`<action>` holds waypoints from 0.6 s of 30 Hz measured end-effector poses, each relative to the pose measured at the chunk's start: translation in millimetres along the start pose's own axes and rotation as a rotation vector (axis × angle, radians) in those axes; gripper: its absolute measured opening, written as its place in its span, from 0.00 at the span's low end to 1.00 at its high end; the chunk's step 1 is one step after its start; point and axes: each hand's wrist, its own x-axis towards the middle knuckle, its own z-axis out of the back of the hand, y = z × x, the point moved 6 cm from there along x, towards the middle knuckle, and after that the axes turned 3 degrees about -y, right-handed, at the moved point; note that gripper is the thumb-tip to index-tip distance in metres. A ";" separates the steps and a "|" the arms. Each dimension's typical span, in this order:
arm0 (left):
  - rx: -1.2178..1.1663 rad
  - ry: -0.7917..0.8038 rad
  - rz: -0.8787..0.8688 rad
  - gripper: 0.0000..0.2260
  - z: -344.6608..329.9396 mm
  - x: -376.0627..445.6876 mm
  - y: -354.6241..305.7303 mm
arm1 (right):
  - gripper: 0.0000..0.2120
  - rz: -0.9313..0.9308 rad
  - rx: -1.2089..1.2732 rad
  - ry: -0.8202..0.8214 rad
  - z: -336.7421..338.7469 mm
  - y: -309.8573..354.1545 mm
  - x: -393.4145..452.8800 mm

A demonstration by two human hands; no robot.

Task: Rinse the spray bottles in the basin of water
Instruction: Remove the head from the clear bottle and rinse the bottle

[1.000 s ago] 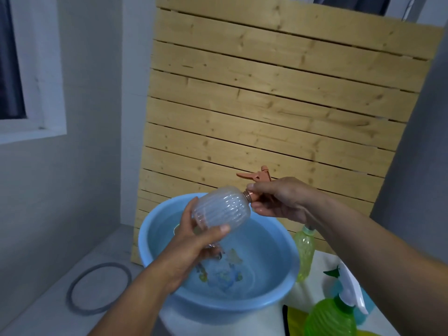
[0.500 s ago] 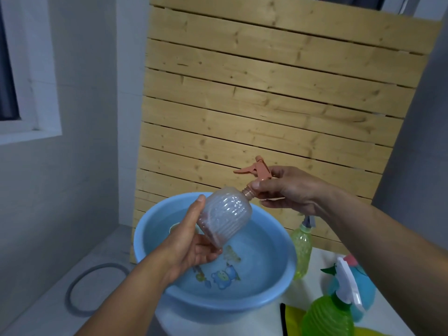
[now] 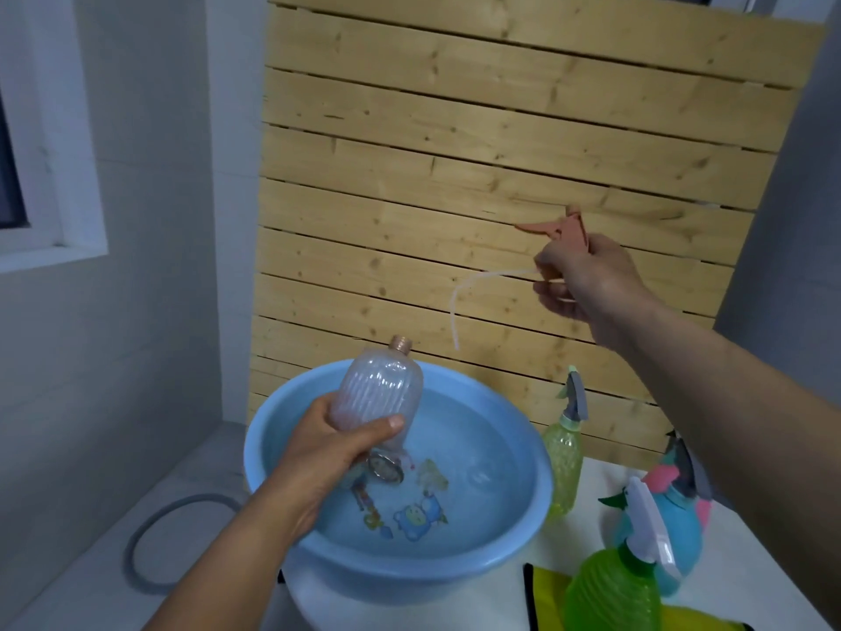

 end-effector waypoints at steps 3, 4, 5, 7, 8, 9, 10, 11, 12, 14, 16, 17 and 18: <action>0.061 -0.096 -0.026 0.38 3.9 3.3 1.8 | 0.10 0.011 0.018 -0.004 -3.7 1.5 1.1; 0.061 -0.104 -0.036 0.39 3.2 4.1 2.1 | 0.09 0.004 -0.006 0.018 -7.5 -3.1 -0.7; 0.065 -0.109 -0.046 0.39 2.1 4.3 2.1 | 0.07 -0.009 -0.040 0.044 -12.6 -11.0 -3.1; 0.083 -0.122 -0.065 0.39 -0.5 3.9 0.7 | 0.10 -0.023 -0.114 0.083 -23.4 -32.6 -9.6; 0.089 -0.131 -0.078 0.39 -1.0 4.0 0.0 | 0.11 -0.016 -0.151 0.094 -29.0 -45.2 -13.0; 0.091 -0.138 -0.090 0.39 -0.5 4.4 -0.5 | 0.11 0.003 -0.196 0.101 -34.9 -58.2 -15.9; 0.089 -0.141 -0.101 0.39 -0.3 4.6 -1.4 | 0.11 0.029 -0.258 0.110 -40.6 -70.8 -18.5; 0.092 -0.144 -0.112 0.40 0.5 5.1 -2.3 | 0.10 0.054 -0.332 0.123 -46.4 -83.5 -20.4; 0.102 -0.145 -0.122 0.42 0.6 5.8 -3.4 | 0.10 0.067 -0.405 0.140 -51.8 -95.9 -21.7; 0.132 -0.153 -0.141 0.44 0.7 9.2 -5.6 | 0.10 0.059 -0.501 0.179 -61.1 -120.2 -24.1; 0.149 -0.154 -0.164 0.42 0.2 13.7 -8.3 | 0.15 0.035 -0.575 0.192 -66.6 -140.1 -26.8; 0.163 -0.150 -0.169 0.42 0.6 16.1 -9.2 | 0.19 0.016 -0.617 0.187 -69.4 -149.1 -28.2; 0.182 -0.147 -0.173 0.41 0.6 18.2 -9.6 | 0.22 0.005 -0.659 0.181 -70.9 -157.4 -30.2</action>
